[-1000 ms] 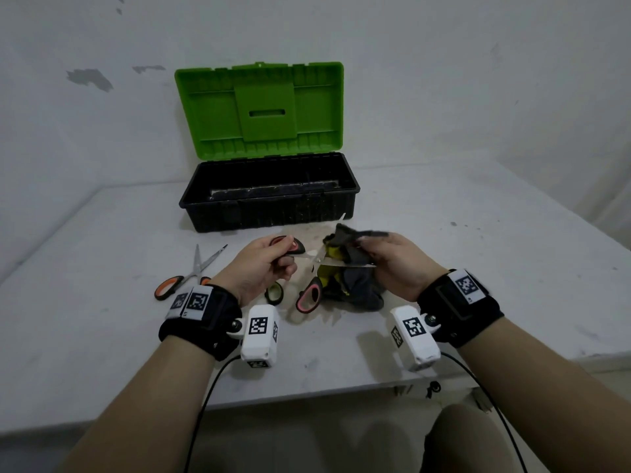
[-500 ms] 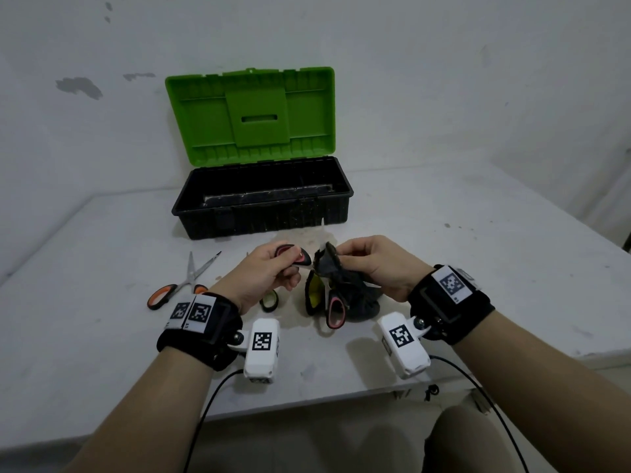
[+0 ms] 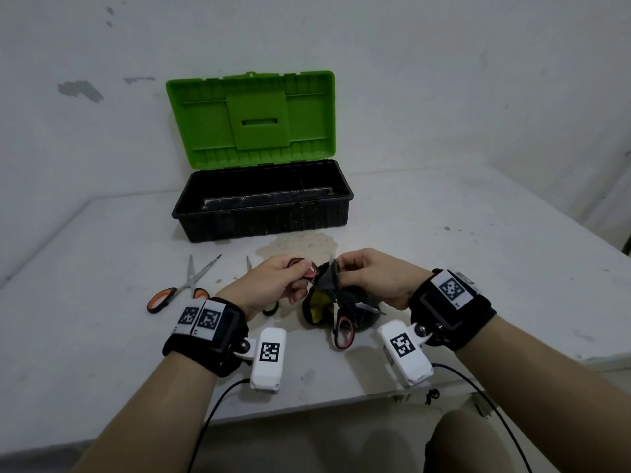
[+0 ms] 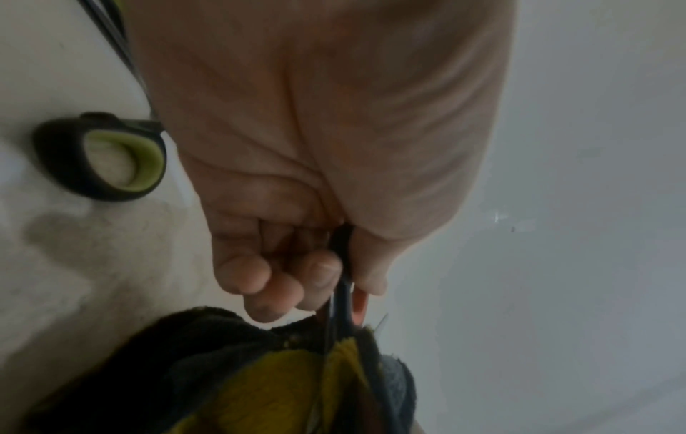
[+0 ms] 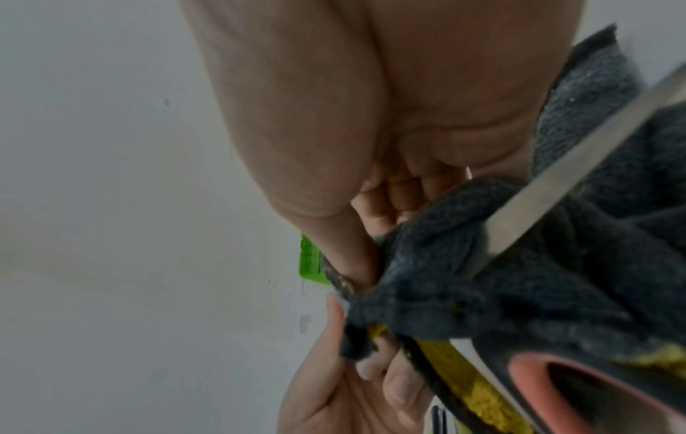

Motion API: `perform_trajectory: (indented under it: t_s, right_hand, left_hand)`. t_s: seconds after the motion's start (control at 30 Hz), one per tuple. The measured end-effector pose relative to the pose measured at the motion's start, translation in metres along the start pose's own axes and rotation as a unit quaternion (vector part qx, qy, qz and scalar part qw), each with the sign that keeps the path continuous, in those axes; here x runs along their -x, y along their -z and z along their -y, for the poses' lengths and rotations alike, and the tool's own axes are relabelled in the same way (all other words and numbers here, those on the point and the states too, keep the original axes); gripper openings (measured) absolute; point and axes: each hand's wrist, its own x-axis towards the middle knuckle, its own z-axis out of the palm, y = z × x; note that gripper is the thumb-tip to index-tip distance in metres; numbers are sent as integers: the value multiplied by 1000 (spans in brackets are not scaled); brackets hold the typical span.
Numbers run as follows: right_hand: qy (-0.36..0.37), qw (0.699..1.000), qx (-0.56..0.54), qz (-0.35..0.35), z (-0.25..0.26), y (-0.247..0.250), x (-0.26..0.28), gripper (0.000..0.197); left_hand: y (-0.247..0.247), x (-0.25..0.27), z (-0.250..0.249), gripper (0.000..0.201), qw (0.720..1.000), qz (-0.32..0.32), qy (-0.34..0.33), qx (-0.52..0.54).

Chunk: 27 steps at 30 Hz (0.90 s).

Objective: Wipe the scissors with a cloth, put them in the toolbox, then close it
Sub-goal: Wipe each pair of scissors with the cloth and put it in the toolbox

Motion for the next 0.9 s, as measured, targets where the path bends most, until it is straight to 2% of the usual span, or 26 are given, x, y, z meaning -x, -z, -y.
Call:
perform_trajectory:
  t_s: [0.1, 0.17, 0.4, 0.63, 0.77, 0.9]
  right_hand:
    - [0, 998, -62, -19, -2, 3, -1, 9]
    - [-1, 996, -86, -35, -3, 3, -1, 14]
    - [-38, 984, -173, 12, 13, 11, 5, 35]
    - [-42, 998, -48, 12, 19, 0, 15, 4]
    - [-41, 998, -49, 3, 17, -1, 15, 10]
    - [-32, 997, -63, -19, 12, 0, 14, 4]
  left_hand:
    - [2, 1, 0, 27, 999, 0, 6, 32]
    - [4, -1, 0, 27, 999, -11, 6, 50]
    - [6, -4, 4, 27, 995, -35, 19, 96]
    - [-3, -2, -6, 27, 1000, -9, -4, 29]
    - [-5, -3, -7, 28, 1000, -7, -4, 19]
    - [-3, -2, -5, 28, 1000, 1, 8, 27]
